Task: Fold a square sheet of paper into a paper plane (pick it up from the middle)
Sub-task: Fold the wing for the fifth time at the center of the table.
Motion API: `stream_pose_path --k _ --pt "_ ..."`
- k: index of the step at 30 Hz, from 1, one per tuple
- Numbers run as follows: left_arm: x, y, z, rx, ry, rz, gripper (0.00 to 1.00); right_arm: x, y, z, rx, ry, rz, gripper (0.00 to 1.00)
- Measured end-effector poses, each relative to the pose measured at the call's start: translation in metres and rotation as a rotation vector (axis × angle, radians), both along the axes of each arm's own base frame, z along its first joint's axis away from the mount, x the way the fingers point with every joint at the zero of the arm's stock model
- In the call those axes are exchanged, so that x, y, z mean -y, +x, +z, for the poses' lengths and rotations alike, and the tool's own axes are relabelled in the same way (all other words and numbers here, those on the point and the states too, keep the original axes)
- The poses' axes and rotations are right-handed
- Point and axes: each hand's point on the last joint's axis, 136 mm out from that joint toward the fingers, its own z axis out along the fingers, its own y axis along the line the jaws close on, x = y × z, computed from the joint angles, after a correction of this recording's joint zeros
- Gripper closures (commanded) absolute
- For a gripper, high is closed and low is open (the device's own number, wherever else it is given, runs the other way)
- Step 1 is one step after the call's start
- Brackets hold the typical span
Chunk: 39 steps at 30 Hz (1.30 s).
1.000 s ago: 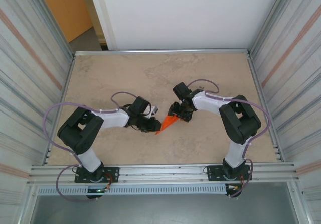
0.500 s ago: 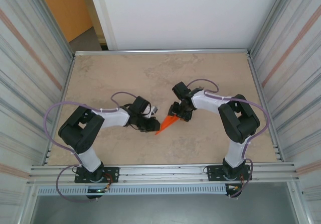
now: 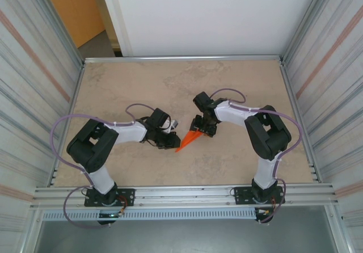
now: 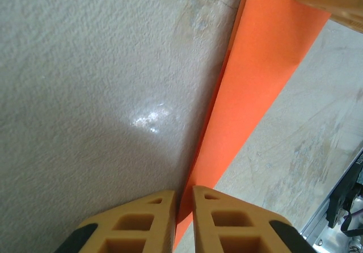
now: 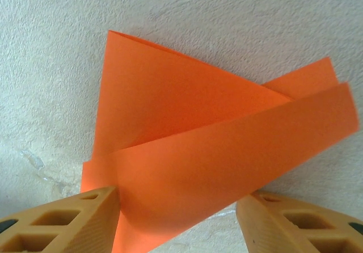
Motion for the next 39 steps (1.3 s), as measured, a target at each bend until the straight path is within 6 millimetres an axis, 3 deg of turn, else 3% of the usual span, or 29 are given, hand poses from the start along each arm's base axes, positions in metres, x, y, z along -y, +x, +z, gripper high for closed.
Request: stream_pose_path --k 7,11,15,18,26,39 --pt "0.0 0.001 0.005 0.012 0.001 0.005 0.72 0.001 0.0 -0.001 -0.003 -0.007 0.0 0.41" --pt "-0.003 0.006 0.023 0.057 -0.002 0.031 0.64 0.001 0.0 -0.001 -0.004 -0.008 0.0 0.41" --pt "0.001 0.014 0.049 0.123 -0.059 0.059 0.66 0.001 0.0 -0.001 -0.004 -0.008 0.0 0.41" --pt "0.006 0.018 0.056 0.142 -0.103 0.079 0.7 0.0 0.0 -0.001 -0.005 -0.008 0.0 0.41" --pt "0.035 0.015 0.051 0.105 -0.147 0.041 0.86 0.0 0.0 -0.001 -0.01 -0.011 0.0 0.41" --pt "0.046 0.019 0.024 0.034 -0.119 0.03 0.89 0.001 0.0 -0.001 -0.01 -0.011 0.0 0.41"
